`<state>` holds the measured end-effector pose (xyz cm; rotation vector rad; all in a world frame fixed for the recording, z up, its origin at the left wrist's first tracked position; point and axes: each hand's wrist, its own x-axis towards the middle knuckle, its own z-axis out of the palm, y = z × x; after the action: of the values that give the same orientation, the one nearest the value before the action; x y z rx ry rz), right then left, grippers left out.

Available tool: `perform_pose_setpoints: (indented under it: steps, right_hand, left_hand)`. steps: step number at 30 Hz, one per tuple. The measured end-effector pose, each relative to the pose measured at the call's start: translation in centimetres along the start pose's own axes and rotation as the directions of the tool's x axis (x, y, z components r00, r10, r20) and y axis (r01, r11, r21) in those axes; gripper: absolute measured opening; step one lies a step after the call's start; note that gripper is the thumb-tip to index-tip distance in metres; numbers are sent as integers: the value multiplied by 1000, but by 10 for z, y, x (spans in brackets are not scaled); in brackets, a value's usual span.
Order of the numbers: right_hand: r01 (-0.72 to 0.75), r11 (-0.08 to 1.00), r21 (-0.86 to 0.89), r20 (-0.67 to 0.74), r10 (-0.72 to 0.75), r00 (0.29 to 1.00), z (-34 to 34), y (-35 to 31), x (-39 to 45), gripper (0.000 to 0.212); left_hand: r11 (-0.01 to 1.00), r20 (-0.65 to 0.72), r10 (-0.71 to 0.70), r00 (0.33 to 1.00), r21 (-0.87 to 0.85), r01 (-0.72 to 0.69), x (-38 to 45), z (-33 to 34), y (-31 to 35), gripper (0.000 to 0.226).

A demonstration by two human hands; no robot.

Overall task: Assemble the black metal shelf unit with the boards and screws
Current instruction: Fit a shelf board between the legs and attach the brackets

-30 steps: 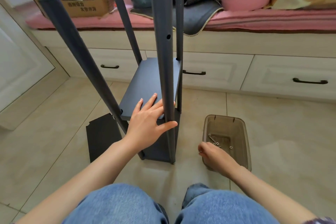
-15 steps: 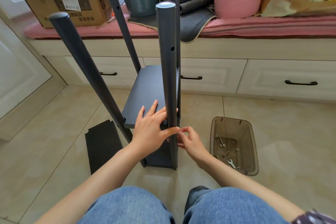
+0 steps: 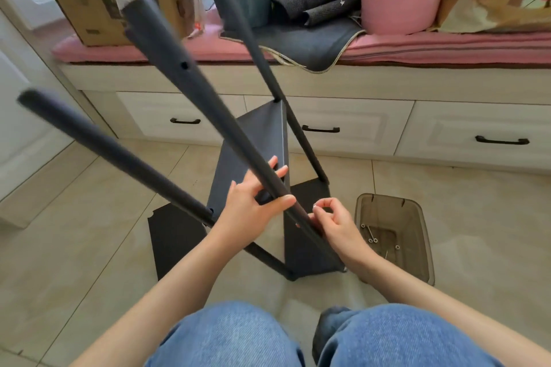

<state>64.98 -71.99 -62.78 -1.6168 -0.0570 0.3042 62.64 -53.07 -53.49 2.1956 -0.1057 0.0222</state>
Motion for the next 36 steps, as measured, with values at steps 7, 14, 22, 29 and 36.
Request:
perform_pose_setpoints:
  steps: [7, 14, 22, 29, 36]
  right_hand:
    - [10, 995, -96, 19, -8, 1000, 7, -11, -3, 11]
    - [-24, 993, -118, 41, 29, 999, 19, -10, -9, 11]
    - [-71, 975, -213, 21, 77, 997, 29, 9, -11, 7]
    - [-55, 956, -289, 63, 76, 995, 42, 30, -4, 4]
    - [-38, 922, -386, 103, 84, 991, 56, 44, 0, 6]
  left_hand:
    - [953, -47, -67, 997, -299, 49, -30, -7, -37, 56]
    - [909, 40, -167, 985, -380, 170, -46, -13, -73, 58]
    - [834, 112, -333, 936, -429, 348, -56, -6, -108, 70]
    - [796, 82, -443, 893, -423, 434, -71, 5, -133, 59]
    - [730, 75, -548, 833, -444, 520, -86, 15, -156, 56]
